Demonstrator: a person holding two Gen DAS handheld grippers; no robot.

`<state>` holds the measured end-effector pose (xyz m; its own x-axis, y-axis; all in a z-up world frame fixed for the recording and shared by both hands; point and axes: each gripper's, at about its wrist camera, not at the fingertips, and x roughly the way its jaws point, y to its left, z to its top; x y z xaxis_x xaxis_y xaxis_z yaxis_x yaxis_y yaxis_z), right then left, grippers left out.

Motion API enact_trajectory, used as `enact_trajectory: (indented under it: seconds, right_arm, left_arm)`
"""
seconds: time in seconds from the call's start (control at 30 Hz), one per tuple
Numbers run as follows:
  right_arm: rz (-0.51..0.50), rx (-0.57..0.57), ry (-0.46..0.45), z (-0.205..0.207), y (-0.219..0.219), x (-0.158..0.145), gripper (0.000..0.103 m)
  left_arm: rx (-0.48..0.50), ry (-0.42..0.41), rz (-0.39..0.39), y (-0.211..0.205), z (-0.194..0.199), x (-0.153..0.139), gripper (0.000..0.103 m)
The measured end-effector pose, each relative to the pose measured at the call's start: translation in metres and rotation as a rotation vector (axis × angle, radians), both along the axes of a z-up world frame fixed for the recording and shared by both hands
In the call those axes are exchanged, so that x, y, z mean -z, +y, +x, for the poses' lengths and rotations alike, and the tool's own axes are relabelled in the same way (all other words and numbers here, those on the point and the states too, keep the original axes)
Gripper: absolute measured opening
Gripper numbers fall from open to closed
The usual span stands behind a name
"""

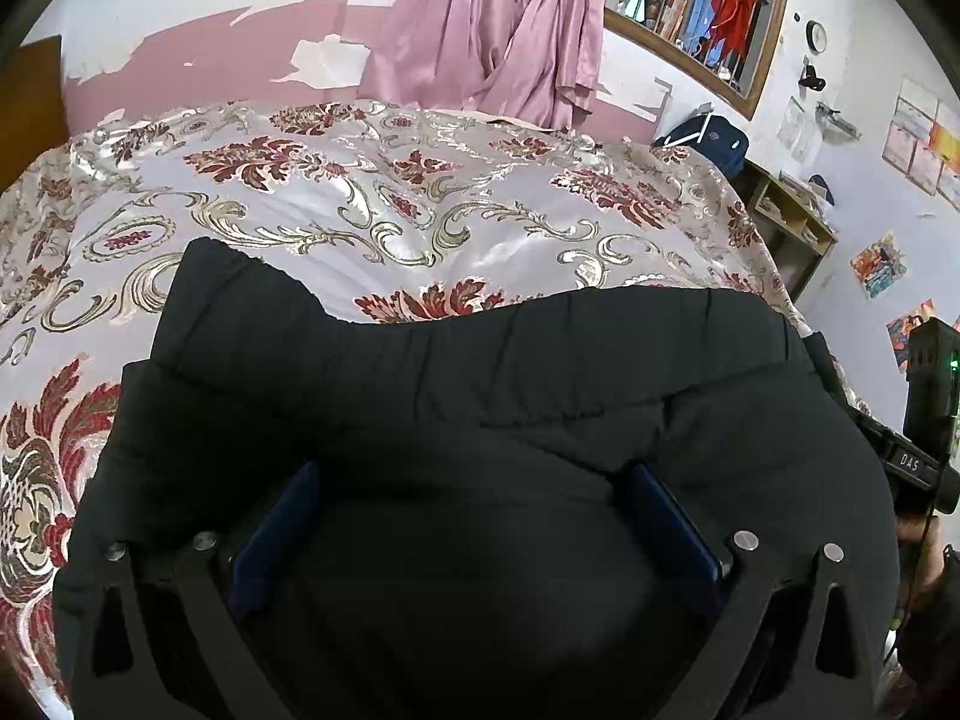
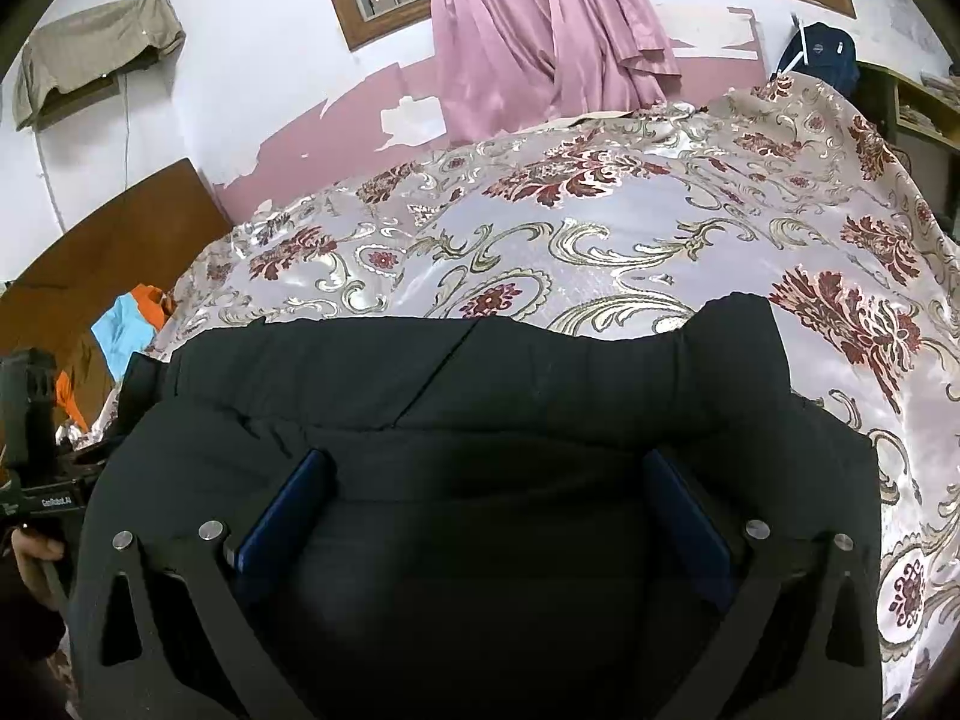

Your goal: Fold large clothes

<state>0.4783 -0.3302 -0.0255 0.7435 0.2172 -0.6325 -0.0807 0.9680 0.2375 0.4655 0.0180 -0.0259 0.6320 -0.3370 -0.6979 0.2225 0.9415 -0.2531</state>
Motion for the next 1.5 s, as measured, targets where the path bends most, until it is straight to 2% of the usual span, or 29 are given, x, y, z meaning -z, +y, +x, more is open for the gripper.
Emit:
enact_trajectory:
  seconds: [0.4, 0.5, 0.83, 0.97, 1.1, 1.2, 1.33, 1.43, 1.5]
  right_arm:
    - [-0.01, 0.019, -0.074, -0.016, -0.001, -0.004, 0.102]
    - [-0.022, 0.035, -0.116, -0.025, -0.002, -0.007, 0.102]
    - [-0.276, 0.135, -0.296, -0.059, 0.034, -0.033, 0.102]
    - [-0.301, 0.104, -0.336, -0.078, 0.037, -0.05, 0.102]
    - [-0.298, 0.056, -0.304, -0.097, 0.018, -0.066, 0.102]
    - [-0.305, 0.075, -0.241, -0.106, -0.005, -0.067, 0.102]
    - [-0.315, 0.12, -0.187, -0.116, -0.039, -0.064, 0.102]
    - [-0.264, 0.151, -0.143, -0.119, -0.062, -0.061, 0.102]
    - [-0.182, 0.155, -0.106, -0.116, -0.076, -0.055, 0.102]
  left_arm:
    - [-0.005, -0.047, 0.019, 0.0, -0.009, 0.0, 0.103]
    - [-0.004, -0.063, 0.014, 0.001, -0.012, 0.001, 0.103]
    - [-0.022, -0.122, 0.002, 0.006, -0.026, -0.001, 0.103]
    - [-0.085, -0.117, 0.015, 0.015, -0.036, -0.016, 0.103]
    - [-0.128, -0.154, -0.071, 0.048, -0.057, -0.034, 0.103]
    - [-0.155, -0.121, -0.073, 0.075, -0.065, -0.036, 0.103]
    - [-0.17, -0.027, -0.061, 0.107, -0.068, -0.026, 0.103]
    - [-0.154, 0.068, -0.095, 0.125, -0.066, -0.012, 0.103]
    - [-0.123, 0.147, -0.141, 0.131, -0.064, 0.002, 0.103]
